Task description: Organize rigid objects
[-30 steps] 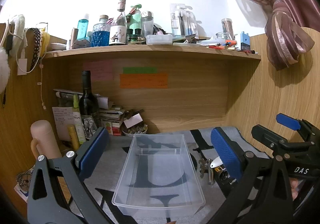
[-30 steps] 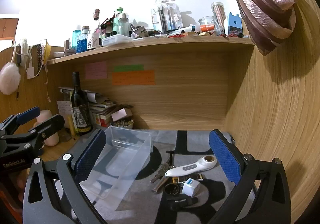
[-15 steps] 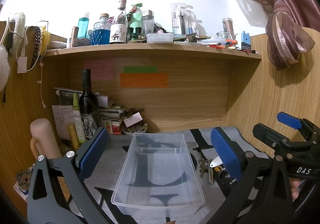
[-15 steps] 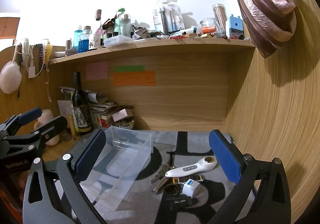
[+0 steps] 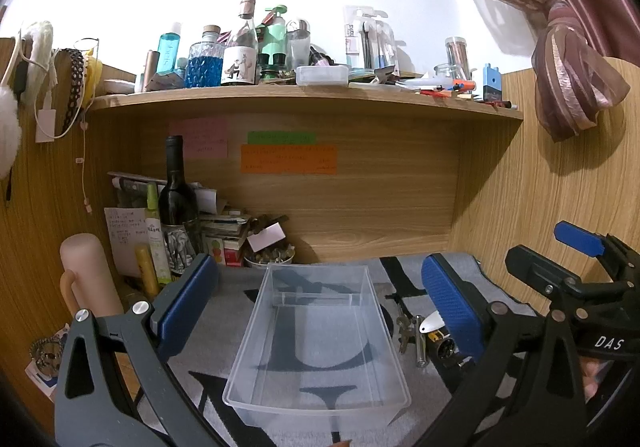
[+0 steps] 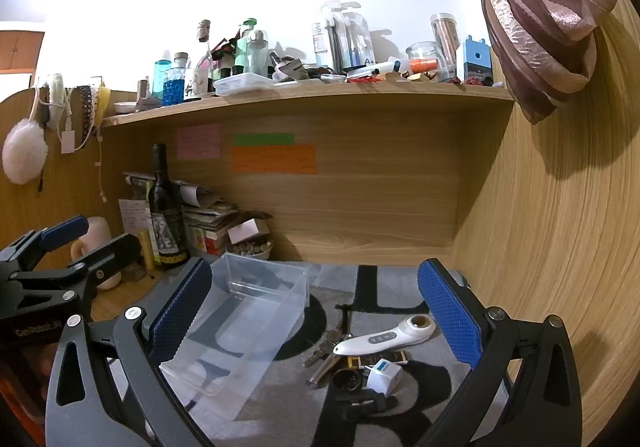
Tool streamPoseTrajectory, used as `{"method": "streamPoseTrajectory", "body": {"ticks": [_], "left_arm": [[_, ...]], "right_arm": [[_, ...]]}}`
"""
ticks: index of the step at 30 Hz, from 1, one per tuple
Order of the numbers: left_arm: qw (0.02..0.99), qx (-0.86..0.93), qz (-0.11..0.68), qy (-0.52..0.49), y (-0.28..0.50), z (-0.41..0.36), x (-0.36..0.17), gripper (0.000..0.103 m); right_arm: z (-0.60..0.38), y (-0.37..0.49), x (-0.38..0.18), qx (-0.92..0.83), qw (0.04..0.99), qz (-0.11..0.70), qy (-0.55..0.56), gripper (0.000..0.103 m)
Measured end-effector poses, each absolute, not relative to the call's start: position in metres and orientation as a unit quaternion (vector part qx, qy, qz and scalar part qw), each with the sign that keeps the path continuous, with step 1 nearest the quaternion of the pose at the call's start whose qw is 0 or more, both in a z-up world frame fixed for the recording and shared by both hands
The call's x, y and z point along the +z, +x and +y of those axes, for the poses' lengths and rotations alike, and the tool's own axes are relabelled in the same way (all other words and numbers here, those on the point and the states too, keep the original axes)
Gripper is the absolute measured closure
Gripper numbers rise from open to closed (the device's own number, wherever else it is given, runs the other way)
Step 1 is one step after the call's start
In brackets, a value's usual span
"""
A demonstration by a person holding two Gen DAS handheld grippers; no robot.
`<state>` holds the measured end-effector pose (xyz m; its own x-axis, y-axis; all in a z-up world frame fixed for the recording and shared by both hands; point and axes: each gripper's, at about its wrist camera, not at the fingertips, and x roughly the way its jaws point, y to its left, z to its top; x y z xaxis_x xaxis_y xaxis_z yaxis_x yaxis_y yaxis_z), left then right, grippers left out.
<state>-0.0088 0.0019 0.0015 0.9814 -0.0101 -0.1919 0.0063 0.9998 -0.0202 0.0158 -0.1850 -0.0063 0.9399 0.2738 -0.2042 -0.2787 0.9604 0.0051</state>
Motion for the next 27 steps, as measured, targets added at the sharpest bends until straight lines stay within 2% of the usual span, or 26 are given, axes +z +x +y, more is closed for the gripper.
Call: {"method": "streamPoseTrajectory", "body": {"ticks": [27], "left_arm": [[0.994,-0.008,0.105,-0.010,-0.0048,-0.0016,-0.0031,0.000]], "right_arm": [[-0.1833,0.0162,-0.0069,0.142,0.984,0.104,-0.013,0.000]]}}
